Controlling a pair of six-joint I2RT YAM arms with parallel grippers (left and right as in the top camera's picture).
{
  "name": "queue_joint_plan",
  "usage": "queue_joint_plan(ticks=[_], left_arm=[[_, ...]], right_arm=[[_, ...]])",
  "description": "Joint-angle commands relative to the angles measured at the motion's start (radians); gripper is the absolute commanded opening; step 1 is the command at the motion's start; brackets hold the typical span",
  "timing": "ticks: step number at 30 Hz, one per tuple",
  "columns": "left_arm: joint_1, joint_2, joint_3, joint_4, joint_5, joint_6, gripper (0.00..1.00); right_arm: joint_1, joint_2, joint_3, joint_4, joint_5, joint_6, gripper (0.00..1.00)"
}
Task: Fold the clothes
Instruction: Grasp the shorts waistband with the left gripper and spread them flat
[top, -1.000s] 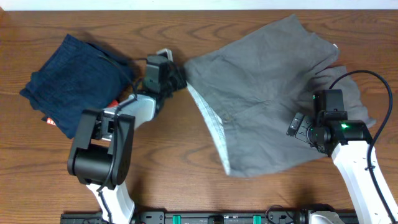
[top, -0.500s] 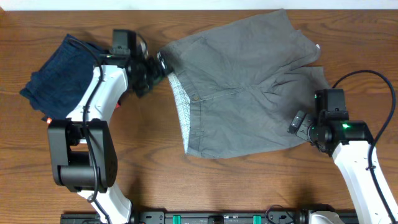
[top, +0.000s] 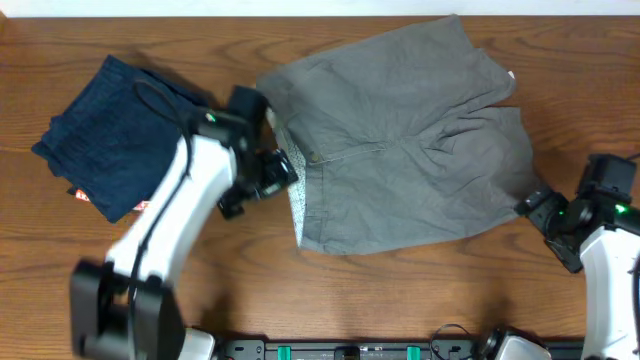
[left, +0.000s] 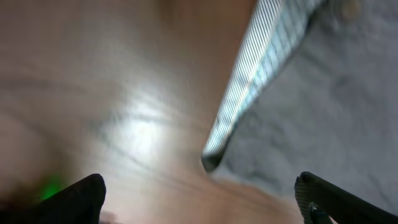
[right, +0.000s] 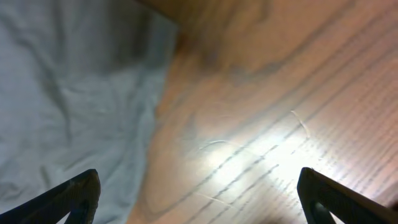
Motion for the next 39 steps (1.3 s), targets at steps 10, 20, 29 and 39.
queue_joint_plan(ticks=[10,20,29,39], left_arm=[[-0.227,-0.093,-0.355,0.303,0.056,-0.63,0.98],[-0.336,-0.083,-0.513,0.608,0.049,-0.816,0.98],[-0.366,-0.056,-0.516,0.64,-0.104,-0.861,0.78],[-0.363,0.06,-0.516,0.698,-0.086,-0.859,0.46]], right_arm=[[-0.036,0.092,0.008,0.011,-0.029,-0.034,0.99],[-0.036,0.092,0.008,0.016,-0.033,-0.048,0.99],[-0.036,0.092,0.008,0.002,-0.033,-0.049,0.99],[-0.036,0.092,0.008,-0.003,-0.033,-0.048,0.99]])
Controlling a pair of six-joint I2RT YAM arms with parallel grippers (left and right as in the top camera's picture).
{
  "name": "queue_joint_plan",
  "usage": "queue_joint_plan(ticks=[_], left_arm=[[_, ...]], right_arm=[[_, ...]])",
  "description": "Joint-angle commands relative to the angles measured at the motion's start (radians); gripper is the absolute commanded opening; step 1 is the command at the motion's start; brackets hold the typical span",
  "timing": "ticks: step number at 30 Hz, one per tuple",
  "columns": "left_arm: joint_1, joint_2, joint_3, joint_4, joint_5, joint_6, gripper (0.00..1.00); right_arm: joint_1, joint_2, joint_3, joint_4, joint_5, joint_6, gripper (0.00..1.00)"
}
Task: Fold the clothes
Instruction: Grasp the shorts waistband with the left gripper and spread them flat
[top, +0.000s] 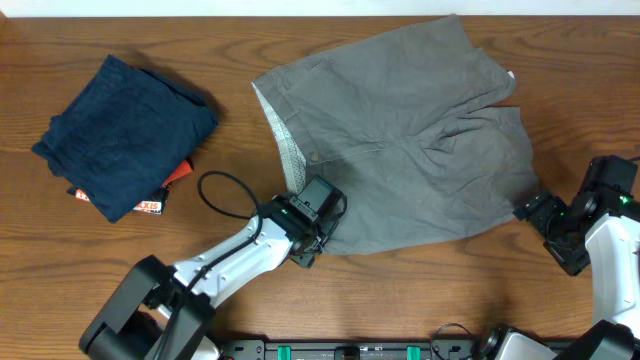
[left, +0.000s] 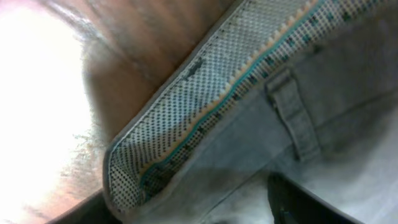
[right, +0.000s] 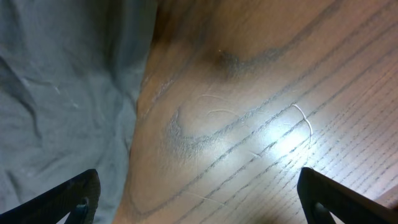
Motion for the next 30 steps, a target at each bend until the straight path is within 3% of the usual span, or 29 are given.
queue_joint_plan(ticks=[1,2,4,9,15,22,26,30], left_arm=[[0.003,0.054,-0.023,-0.001,-0.026,0.015,0.37],[0.003,0.05,-0.023,-0.001,-0.026,0.029,0.29],[0.01,0.042,-0.023,-0.002,-0.026,0.075,0.23],[0.05,-0.008,-0.023,-0.044,-0.026,0.285,0.19],[0.098,-0.121,-0.023,-0.167,-0.027,0.405,0.13],[0.097,-0.21,-0.023,-0.217,-0.027,0.44,0.14],[0.097,-0.211,-0.023,-0.229,-0.026,0.439,0.13],[0.097,-0.211,-0.023,-0.277,-0.026,0.44,0.12]], right_arm=[[-0.006,0.005,0.008,-0.001,-0.001,-0.012,0.99],[-0.006,0.005,0.008,-0.001,-0.001,-0.012,0.99],[-0.006,0.005,0.006,0.0,0.001,-0.012,0.99],[-0.005,0.006,-0.007,0.032,0.001,-0.011,0.99],[-0.005,0.031,-0.047,0.096,-0.024,-0.01,0.99],[0.029,0.087,-0.132,0.13,-0.146,0.042,0.92],[0.04,0.095,-0.221,0.251,-0.146,0.095,0.89],[0.041,0.095,-0.299,0.438,-0.146,0.129,0.71]])
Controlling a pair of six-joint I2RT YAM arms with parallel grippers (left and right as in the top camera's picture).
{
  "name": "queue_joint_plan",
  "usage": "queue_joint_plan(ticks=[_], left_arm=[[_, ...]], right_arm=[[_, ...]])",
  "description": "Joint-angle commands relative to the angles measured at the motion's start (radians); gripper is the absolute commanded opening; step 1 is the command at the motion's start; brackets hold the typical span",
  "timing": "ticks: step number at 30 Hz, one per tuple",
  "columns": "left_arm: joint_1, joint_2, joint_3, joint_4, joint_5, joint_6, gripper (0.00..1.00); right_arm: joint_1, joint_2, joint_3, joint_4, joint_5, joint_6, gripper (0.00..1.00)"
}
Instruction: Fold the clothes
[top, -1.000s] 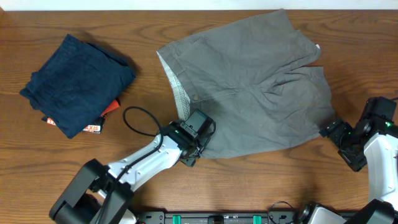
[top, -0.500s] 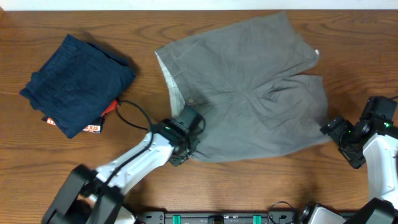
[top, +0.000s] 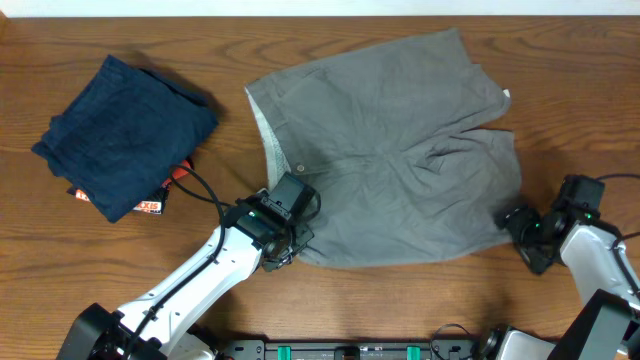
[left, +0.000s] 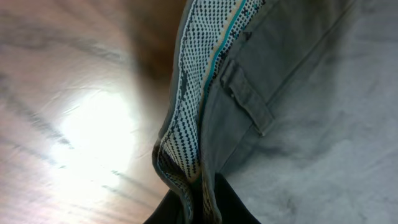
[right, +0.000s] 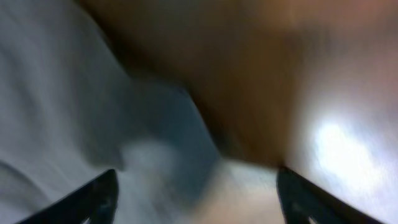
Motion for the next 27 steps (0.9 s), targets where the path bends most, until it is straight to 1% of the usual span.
queue_joint_plan(ticks=[1,2,3,4,9,11,14,16,18,22,25,27], left_arm=[[0.002,-0.005,-0.01,-0.037,-0.019,0.018,0.12],[0.002,-0.005,-0.01,-0.045,-0.019,0.018,0.11],[0.002,-0.005,-0.01,-0.051,-0.019,0.018,0.1],[0.002,-0.005,-0.01,-0.053,-0.019,0.018,0.09],[0.002,-0.021,-0.008,-0.053,-0.019,0.023,0.07],[0.002,-0.043,-0.003,-0.059,-0.018,0.05,0.06],[0.002,-0.106,0.032,-0.137,-0.019,0.092,0.06],[0.002,-0.17,0.064,-0.212,-0.019,0.106,0.06],[0.002,-0.251,0.093,-0.272,-0.019,0.108,0.06],[0.002,-0.438,0.118,-0.308,-0.019,0.108,0.06],[0.002,-0.562,0.117,-0.306,-0.069,0.107,0.06],[0.002,-0.623,0.117,-0.292,-0.163,0.108,0.06]], right_arm=[[0.009,0.024,-0.069,0.076,-0.022,0.051,0.57],[0.009,0.024,-0.074,0.086,-0.026,0.051,0.41],[0.009,0.024,-0.075,0.084,-0.026,0.05,0.18],[0.009,0.024,-0.075,0.073,-0.027,0.05,0.01],[0.008,0.007,-0.06,-0.01,-0.07,0.032,0.01],[0.005,-0.026,-0.035,-0.063,-0.08,0.01,0.01],[-0.025,-0.105,0.056,-0.195,-0.073,-0.036,0.01],[-0.052,-0.155,0.138,-0.299,-0.072,-0.063,0.0],[-0.079,-0.202,0.229,-0.407,-0.046,-0.084,0.01],[-0.103,-0.29,0.375,-0.56,0.005,-0.145,0.01],[-0.101,-0.343,0.438,-0.593,-0.008,-0.2,0.01],[-0.09,-0.362,0.455,-0.568,-0.068,-0.234,0.01]])
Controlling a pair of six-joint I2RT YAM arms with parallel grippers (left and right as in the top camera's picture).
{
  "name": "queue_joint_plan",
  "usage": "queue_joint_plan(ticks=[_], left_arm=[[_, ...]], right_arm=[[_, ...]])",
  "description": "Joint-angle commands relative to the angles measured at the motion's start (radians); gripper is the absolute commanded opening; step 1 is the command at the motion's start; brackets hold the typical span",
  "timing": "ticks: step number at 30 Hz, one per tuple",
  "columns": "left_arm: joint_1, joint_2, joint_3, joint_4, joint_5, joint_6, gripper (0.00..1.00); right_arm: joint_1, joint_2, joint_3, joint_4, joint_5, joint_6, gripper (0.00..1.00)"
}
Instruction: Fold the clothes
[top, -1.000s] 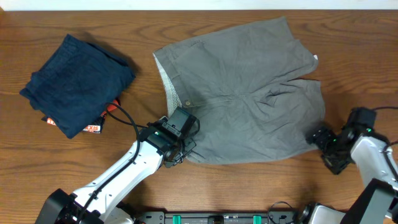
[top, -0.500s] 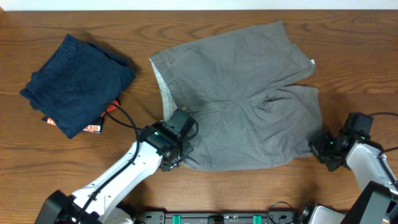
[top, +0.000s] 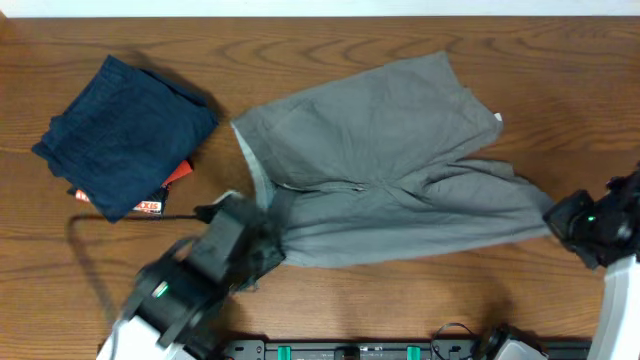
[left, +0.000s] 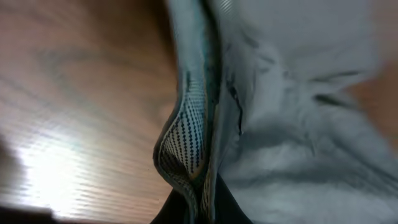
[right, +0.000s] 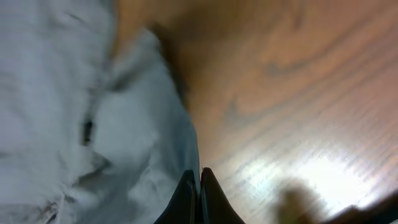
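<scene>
Grey shorts (top: 380, 150) lie spread across the middle of the wooden table, their near edge pulled taut between both arms. My left gripper (top: 262, 243) is shut on the waistband's near corner (left: 186, 149), whose dotted lining shows in the left wrist view. My right gripper (top: 556, 216) is shut on the hem of the near leg (right: 174, 155) at the right. The near leg stretches into a long strip.
A folded dark blue garment (top: 125, 135) with a red tag sits at the far left. The table's front edge (top: 400, 335) runs just below both arms.
Both grippers, holding the shorts, have moved apart. The left one went lower left, the right one went right. The near edge of the shorts is now stretched straight.
First both grippers were open beside the shorts, left at the waistband, right by the leg hem. Then the left gripper was at the near waistband corner. Then it was shut on that corner, the right at the hem. Now both hold the stretched shorts.
</scene>
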Motion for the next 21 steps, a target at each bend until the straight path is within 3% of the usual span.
queue_joint_plan(ticks=[1,4,10,16,21], left_arm=[[0.004,-0.079,0.013,0.012,-0.193,0.021,0.06],[0.004,-0.071,0.011,0.072,-0.286,0.022,0.06],[0.058,0.091,0.011,0.217,-0.404,0.021,0.06],[0.257,0.286,0.011,0.391,-0.388,0.017,0.06],[0.345,0.437,0.011,0.526,-0.316,0.017,0.06]], right_arm=[[0.016,-0.019,0.033,0.058,-0.069,-0.097,0.01],[0.077,-0.006,0.033,0.172,-0.175,-0.119,0.01],[0.244,0.089,0.033,0.488,-0.171,-0.077,0.01],[0.371,0.25,0.033,0.808,-0.132,-0.04,0.01],[0.443,0.397,0.033,0.98,-0.093,-0.03,0.01]])
